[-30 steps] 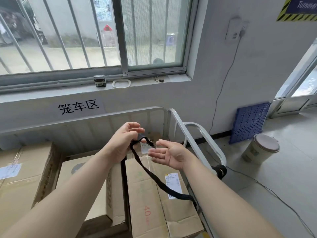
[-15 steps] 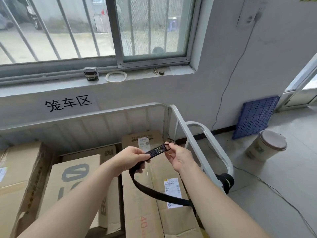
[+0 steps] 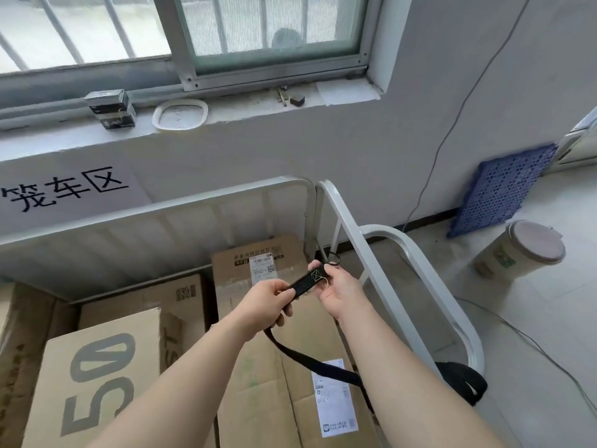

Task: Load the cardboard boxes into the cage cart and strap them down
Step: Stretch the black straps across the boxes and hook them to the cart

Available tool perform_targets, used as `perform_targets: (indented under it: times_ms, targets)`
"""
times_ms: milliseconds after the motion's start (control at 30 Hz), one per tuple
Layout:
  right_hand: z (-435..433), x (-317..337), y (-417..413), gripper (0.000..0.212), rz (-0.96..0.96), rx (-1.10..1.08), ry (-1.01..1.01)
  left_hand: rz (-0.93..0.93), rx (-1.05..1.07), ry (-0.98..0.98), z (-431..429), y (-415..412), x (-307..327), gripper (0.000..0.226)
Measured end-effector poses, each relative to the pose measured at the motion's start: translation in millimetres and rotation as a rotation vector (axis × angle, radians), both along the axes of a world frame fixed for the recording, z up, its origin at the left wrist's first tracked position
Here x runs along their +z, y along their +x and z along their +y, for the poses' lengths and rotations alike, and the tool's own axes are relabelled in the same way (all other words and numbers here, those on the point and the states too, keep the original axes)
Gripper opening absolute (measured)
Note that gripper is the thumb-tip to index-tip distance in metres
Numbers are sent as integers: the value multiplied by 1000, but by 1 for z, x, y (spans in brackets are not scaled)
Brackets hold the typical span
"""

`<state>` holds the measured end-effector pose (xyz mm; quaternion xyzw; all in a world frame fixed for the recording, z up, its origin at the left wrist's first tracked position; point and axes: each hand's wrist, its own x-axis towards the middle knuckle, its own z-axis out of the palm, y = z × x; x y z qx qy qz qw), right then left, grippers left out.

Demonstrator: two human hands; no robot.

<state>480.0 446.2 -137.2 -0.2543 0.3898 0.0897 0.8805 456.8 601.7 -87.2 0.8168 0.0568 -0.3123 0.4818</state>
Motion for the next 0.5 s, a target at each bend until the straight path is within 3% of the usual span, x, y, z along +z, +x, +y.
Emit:
perform_targets:
  times_ms: [100, 267, 500]
  targets:
    - [-2, -21, 30, 6, -11, -33, -2, 27, 53, -24, -10, 28, -19, 18]
    - [-5, -45, 66, 23, -49, -20, -46, 37, 72, -58, -26, 66, -45, 17]
    - [-14, -78, 105, 14, 141, -324, -251, 71, 53, -101, -48, 106, -79, 20]
